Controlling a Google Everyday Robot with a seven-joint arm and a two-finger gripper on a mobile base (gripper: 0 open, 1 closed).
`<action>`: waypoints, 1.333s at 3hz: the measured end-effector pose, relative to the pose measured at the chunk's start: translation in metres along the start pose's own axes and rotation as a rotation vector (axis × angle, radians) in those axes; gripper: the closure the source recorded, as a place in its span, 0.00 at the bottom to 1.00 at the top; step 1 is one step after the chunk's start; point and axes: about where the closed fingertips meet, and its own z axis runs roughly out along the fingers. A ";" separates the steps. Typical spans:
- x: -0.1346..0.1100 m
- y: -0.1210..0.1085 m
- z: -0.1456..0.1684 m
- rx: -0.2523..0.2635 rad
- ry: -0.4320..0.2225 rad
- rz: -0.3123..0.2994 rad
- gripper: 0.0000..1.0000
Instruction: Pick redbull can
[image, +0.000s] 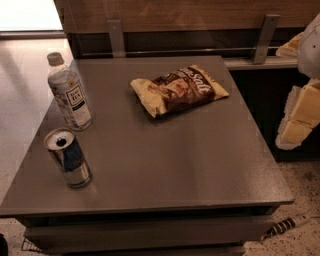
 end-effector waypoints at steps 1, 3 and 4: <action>0.000 0.000 0.000 0.000 0.000 0.000 0.00; -0.033 0.008 0.026 -0.060 -0.250 -0.063 0.00; -0.079 0.020 0.054 -0.124 -0.470 -0.119 0.00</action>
Offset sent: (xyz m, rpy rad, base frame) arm 0.0015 0.0214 -0.0090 0.1398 -0.0032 0.0948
